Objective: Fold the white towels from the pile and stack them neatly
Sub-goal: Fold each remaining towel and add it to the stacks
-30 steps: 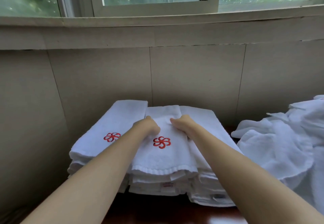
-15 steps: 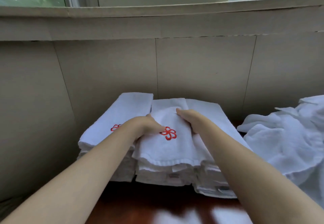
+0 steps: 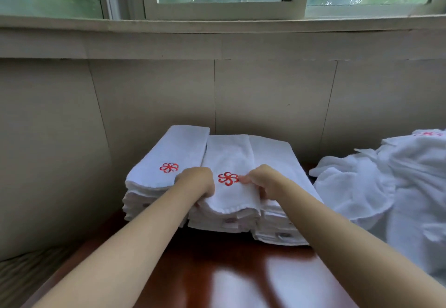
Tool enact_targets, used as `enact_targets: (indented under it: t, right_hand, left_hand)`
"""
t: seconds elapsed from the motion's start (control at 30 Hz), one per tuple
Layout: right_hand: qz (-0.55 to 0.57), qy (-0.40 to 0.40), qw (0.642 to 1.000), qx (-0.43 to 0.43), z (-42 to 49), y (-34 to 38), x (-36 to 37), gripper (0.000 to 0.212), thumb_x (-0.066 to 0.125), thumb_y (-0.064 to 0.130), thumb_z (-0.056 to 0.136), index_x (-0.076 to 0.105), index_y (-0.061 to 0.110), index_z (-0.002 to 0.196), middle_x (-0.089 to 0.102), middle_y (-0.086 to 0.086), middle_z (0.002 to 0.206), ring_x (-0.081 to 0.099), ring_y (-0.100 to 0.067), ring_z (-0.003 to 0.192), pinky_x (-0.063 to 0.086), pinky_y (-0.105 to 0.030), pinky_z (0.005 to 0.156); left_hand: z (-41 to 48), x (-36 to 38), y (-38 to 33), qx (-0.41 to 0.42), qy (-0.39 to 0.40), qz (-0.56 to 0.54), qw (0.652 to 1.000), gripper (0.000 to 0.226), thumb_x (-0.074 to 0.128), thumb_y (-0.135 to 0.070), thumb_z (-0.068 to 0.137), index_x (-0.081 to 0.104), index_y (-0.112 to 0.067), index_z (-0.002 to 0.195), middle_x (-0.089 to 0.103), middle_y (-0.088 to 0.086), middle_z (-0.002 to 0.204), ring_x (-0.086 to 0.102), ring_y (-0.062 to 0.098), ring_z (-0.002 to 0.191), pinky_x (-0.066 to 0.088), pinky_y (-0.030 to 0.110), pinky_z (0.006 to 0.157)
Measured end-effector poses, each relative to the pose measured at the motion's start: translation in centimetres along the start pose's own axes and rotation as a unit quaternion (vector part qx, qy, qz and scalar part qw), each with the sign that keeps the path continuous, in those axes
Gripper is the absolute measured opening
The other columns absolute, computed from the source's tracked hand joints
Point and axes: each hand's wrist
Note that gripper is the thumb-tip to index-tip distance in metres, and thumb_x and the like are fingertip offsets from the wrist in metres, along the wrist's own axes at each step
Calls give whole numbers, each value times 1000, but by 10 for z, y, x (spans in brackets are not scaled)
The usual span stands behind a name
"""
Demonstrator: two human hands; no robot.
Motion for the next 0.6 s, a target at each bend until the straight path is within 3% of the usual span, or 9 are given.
enact_targets:
  t: [0.07, 0.17, 0.27, 0.37, 0.43, 0.53, 0.57, 0.6]
  right_hand:
    - [-130, -42, 990, -28, 8, 14, -5, 60, 66, 19, 88, 32, -2, 134, 52, -20, 122, 61, -34, 102, 53, -42, 86]
    - [-149, -68, 986, -33, 33, 28, -10, 60, 56, 30, 94, 28, 1, 139, 51, -17, 115, 59, -29, 87, 52, -38, 80]
    - [-78, -46, 995, -41, 70, 34, -10, 57, 52, 29, 95, 27, 12, 144, 45, -15, 132, 55, -31, 107, 49, -40, 91]
    - [-54, -39, 992, -109, 107, 43, -10, 57, 50, 18, 93, 27, 23, 145, 43, -11, 136, 51, -30, 117, 46, -37, 93]
    - [-22, -19, 992, -127, 129, 45, -12, 56, 49, 9, 91, 34, 22, 143, 48, -12, 127, 55, -30, 107, 49, -34, 82]
    - [35, -46, 983, -173, 153, 45, -10, 54, 42, -10, 84, 53, 12, 132, 57, -11, 95, 58, -19, 72, 46, -22, 59]
    - [63, -81, 971, -215, 158, 44, -6, 56, 38, -14, 82, 55, 9, 131, 58, -9, 90, 58, -12, 67, 46, -18, 57]
    - [97, -111, 957, -251, 161, 42, -2, 59, 35, -15, 81, 55, 8, 132, 61, -7, 97, 61, -5, 75, 46, -12, 64]
  left_hand:
    - [-1, -3, -6, -6, -61, 78, 995, 26, 51, -4, 84, 54, -11, 109, 52, 10, 99, 51, 28, 91, 41, 34, 71]
    - [20, -8, -19, 4, -165, 79, 983, 29, 52, -10, 89, 57, -12, 117, 56, 9, 117, 55, 27, 105, 39, 31, 71]
    - [56, -12, -28, 18, -147, 16, 989, 33, 45, -14, 95, 52, -11, 127, 52, 11, 131, 51, 30, 118, 42, 32, 81]
    - [89, -10, -27, 52, -81, -16, 995, 39, 39, -22, 101, 42, -11, 138, 45, 12, 141, 46, 29, 126, 40, 32, 96]
    - [105, -7, -27, 71, -50, -18, 996, 39, 35, -23, 102, 42, -8, 137, 45, 14, 141, 45, 29, 126, 38, 32, 99]
    - [119, -3, -26, 88, -76, -38, 993, 39, 33, -26, 102, 44, -9, 135, 44, 16, 141, 46, 30, 124, 40, 34, 98]
    - [120, -4, -25, 93, -102, -45, 989, 40, 33, -27, 102, 44, -11, 136, 42, 16, 142, 45, 30, 125, 40, 34, 99]
    - [120, -5, -24, 99, -125, -54, 986, 42, 32, -30, 102, 43, -13, 138, 39, 15, 144, 44, 31, 127, 40, 36, 101]
Point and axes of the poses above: each hand's wrist, its own z-axis towards the middle knuckle, its own x-axis out of the palm, y = z × x
